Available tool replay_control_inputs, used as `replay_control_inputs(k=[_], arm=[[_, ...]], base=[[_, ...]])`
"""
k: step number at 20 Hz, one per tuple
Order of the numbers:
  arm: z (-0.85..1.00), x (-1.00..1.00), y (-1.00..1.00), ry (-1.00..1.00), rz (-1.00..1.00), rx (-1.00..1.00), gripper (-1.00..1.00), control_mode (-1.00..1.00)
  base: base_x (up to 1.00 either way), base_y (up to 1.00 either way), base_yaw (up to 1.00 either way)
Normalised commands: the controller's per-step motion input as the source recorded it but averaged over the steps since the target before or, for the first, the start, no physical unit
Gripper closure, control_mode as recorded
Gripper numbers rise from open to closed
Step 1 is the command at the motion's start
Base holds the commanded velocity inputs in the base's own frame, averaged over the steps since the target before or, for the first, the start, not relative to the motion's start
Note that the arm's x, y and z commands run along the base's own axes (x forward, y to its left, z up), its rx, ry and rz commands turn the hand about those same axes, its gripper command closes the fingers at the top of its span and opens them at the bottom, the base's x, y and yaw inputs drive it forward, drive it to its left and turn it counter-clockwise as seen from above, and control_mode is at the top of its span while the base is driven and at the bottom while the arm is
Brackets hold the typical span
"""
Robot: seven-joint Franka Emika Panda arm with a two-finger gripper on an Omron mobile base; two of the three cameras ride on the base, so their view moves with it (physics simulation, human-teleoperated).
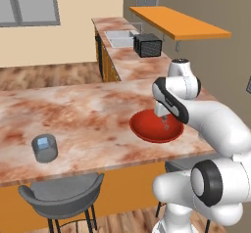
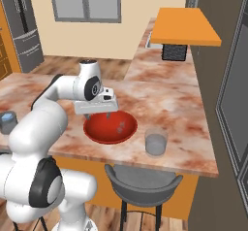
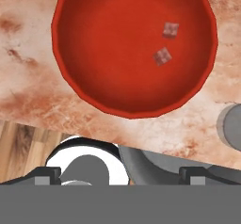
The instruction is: There are four ice cubes in the ice bowl. Place two ice cubes in each glass of water.
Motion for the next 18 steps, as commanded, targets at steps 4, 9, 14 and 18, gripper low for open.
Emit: replay_control_inputs(k=[4,9,14,18], arm=[[0.0,0.0,0.0,0.0,0.0,0.0,-1.0,1.0],[0.0,0.0,0.0,0.0,0.0,0.0,-1.0,1.0],[0.0,0.0,0.0,0.0,0.0,0.0,-1.0,-1.0],[-0.03,0.26,0.41,0.0,0.0,-0.11,-1.0,-1.0]], base=[[0.0,0.0,0.0],[0.0,0.0,0.0],[0.0,0.0,0.0],[0.0,0.0,0.0]])
